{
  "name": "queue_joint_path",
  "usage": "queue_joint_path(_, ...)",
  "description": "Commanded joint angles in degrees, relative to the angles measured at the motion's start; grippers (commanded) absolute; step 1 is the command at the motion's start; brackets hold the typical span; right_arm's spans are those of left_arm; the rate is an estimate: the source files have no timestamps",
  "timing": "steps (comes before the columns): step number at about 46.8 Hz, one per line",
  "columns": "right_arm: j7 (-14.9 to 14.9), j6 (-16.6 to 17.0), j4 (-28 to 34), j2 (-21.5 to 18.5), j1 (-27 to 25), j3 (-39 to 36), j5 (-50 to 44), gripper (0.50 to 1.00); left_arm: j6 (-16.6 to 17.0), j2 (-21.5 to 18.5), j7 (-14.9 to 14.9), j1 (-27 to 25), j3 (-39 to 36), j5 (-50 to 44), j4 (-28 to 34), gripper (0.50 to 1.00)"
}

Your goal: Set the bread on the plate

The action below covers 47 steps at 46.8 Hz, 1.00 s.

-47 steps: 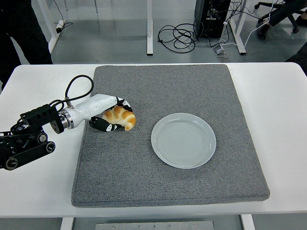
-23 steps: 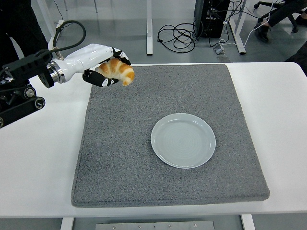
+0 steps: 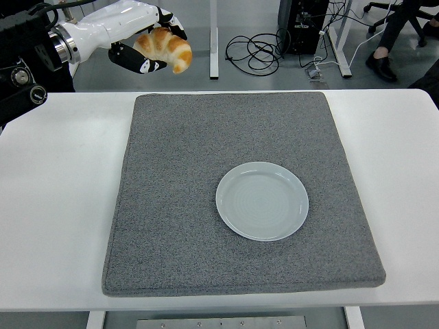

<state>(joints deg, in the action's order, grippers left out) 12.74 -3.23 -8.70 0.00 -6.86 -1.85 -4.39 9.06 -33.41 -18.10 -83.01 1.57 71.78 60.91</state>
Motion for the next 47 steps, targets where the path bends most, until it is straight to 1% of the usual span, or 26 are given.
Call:
queue_joint_path(1,0.0,0.0,0.0,0.0,0.0,0.0,0.0,1.000,0.0,0.2,0.0,0.1,0.0,0.3,0.3,0.500)
queue_joint_path(15,0.0,0.0,0.0,0.0,0.0,0.0,0.0,1.000,0.0,0.6,0.0,0.0,0.0,-0.1,0.2,0.500)
queue_joint_path(25,0.0,0.0,0.0,0.0,0.0,0.0,0.0,1.000,-0.1,5.9,0.0,-1.0,-0.1,-0.1,-1.0,0.500)
queue_joint_path(36,0.0,0.0,0.0,0.0,0.0,0.0,0.0,1.000,-0.3,14.7,0.0,-2.2,-0.2,0.1,-4.5,0.500)
queue_joint_path(44,0.0,0.0,0.0,0.0,0.0,0.0,0.0,1.000,-0.7,24.3,-0.1,-3.9,-2.9,-0.1,-9.2,0.500)
queue_joint_path(47,0.0,0.1,0.0,0.0,0.0,0.0,0.0,1.000,-0.7,28.0,-1.0,-4.1,-3.5,-0.1,-11.2,0.500)
